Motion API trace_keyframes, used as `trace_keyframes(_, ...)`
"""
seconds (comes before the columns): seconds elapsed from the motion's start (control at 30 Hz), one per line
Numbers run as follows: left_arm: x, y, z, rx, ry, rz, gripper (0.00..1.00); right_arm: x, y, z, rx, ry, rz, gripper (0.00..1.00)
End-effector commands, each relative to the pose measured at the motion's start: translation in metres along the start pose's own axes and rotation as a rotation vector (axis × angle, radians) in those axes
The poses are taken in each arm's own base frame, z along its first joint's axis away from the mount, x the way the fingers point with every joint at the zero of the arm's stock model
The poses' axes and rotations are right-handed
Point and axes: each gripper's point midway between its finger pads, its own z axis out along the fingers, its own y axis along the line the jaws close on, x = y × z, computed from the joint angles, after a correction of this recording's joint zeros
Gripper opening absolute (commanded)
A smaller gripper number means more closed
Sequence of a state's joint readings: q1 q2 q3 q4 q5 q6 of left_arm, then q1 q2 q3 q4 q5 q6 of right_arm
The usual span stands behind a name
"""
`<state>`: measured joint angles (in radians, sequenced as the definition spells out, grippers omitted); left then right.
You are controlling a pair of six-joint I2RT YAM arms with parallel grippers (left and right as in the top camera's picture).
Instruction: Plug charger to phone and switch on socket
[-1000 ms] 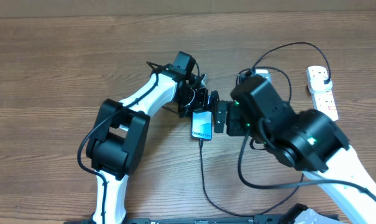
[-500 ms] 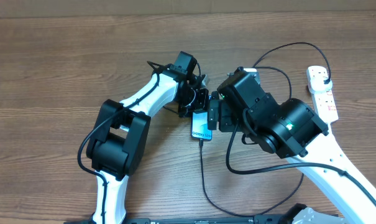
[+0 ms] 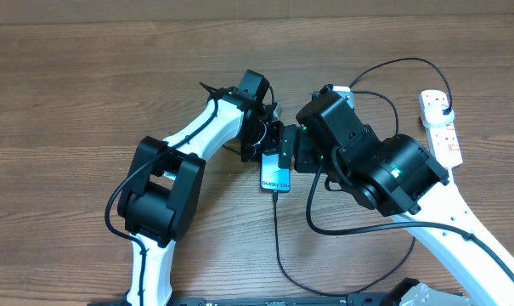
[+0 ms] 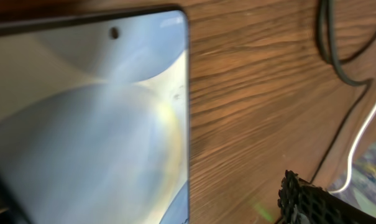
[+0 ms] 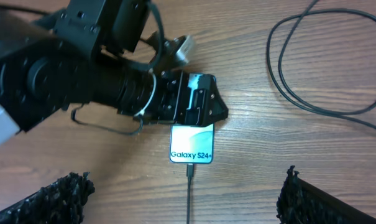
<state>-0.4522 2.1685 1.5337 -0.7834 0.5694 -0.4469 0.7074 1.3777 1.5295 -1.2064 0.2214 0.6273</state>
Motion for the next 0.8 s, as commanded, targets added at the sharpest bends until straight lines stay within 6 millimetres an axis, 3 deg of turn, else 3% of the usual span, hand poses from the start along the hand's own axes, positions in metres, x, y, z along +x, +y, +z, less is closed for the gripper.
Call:
trace_keyframes(0.0,0.025,0.094,0.039,-0.324,0.075,-0.132,1.0,-0.008,-0.009,0.0,0.048,-0.049,0.119,1.0)
trace_keyframes(0.2,0.032,0.118,0.028,-0.472,0.078,-0.142,1.0,-0.012,-0.017,-0.001,0.083,-0.083,0.216,1.0)
trace_keyframes(0.5,0.033,0.117,0.029,-0.472,0.081,-0.137,1.0,-0.022,-0.037,-0.002,0.149,-0.135,0.367,1.0)
trace_keyframes(0.6,0.032,0.117,0.029,-0.476,0.078,-0.136,1.0,-0.024,-0.057,-0.001,0.199,-0.129,0.407,1.0)
trace_keyframes(0.77,0.03,0.126,0.022,-0.532,0.064,-0.136,1.0,-0.023,-0.113,-0.003,0.334,-0.088,0.546,1.0)
